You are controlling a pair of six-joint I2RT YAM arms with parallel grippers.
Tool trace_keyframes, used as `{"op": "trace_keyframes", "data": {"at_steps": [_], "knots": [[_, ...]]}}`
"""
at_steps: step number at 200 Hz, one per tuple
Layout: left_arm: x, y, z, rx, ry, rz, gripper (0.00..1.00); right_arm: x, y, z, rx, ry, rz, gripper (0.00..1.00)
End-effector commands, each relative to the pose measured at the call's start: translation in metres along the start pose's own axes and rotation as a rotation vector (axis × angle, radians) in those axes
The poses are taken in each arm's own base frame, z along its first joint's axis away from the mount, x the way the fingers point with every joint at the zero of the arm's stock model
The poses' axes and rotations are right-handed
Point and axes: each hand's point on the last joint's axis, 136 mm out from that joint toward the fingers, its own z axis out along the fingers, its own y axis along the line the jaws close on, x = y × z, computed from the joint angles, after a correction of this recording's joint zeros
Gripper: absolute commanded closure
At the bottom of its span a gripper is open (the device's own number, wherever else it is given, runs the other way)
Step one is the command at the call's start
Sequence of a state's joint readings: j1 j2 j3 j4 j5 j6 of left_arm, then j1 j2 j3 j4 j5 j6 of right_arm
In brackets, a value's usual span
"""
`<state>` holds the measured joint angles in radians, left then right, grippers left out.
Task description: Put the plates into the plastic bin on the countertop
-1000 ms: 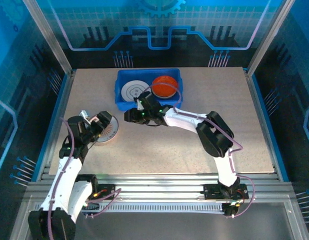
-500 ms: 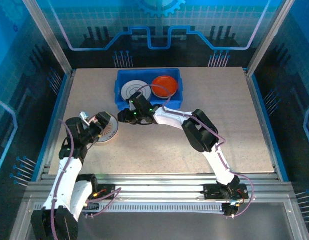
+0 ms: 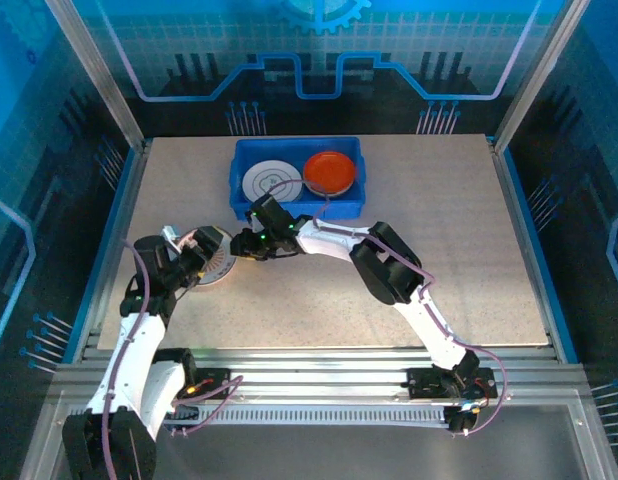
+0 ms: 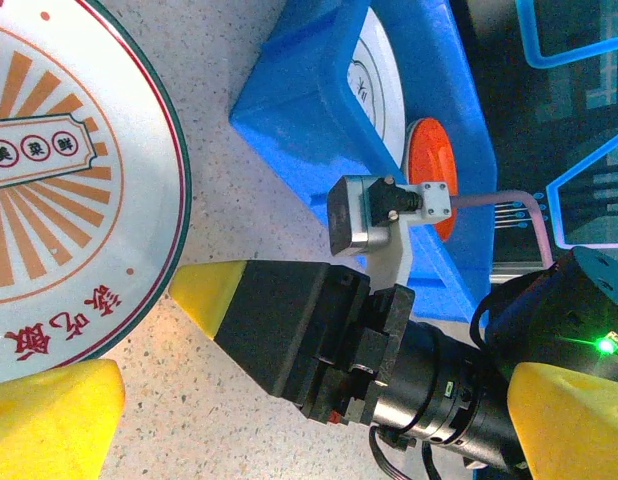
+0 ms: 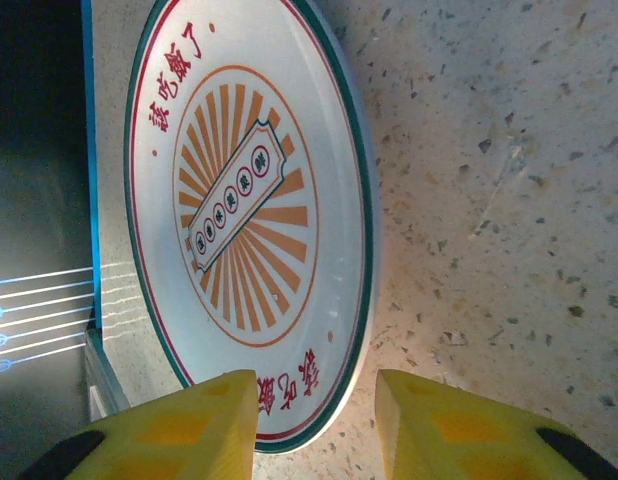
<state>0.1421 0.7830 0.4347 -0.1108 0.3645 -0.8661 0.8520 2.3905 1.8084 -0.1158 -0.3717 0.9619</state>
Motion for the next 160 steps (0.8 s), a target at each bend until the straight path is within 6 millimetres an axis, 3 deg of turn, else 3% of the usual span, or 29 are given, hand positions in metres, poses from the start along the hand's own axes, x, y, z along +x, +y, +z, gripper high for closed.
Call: {"op": "trace_keyframes", "data": {"at_steps": [1, 106, 134, 156, 160], "knots": [[0.000, 0.002, 0.001, 0.017, -0.002, -0.002, 0.01, 0.007, -0.004, 0.009, 0.008, 0.031, 0.018, 0.63], [0.002, 0.008, 0.002, 0.008, 0.001, 0.001, 0.01, 0.008, -0.012, 0.038, 0.001, 0.068, 0.078, 0.66], [0.004, 0.011, 0.002, 0.003, 0.001, 0.000, 0.01, 0.010, -0.019, 0.043, 0.023, 0.078, 0.092, 0.77], [0.005, 0.012, 0.003, -0.001, 0.001, -0.001, 0.01, 0.011, -0.021, 0.044, 0.011, 0.077, 0.111, 1.00], [0.005, 0.012, 0.003, -0.001, 0.001, 0.002, 0.01, 0.011, -0.021, 0.043, 0.007, 0.075, 0.115, 1.00]]}}
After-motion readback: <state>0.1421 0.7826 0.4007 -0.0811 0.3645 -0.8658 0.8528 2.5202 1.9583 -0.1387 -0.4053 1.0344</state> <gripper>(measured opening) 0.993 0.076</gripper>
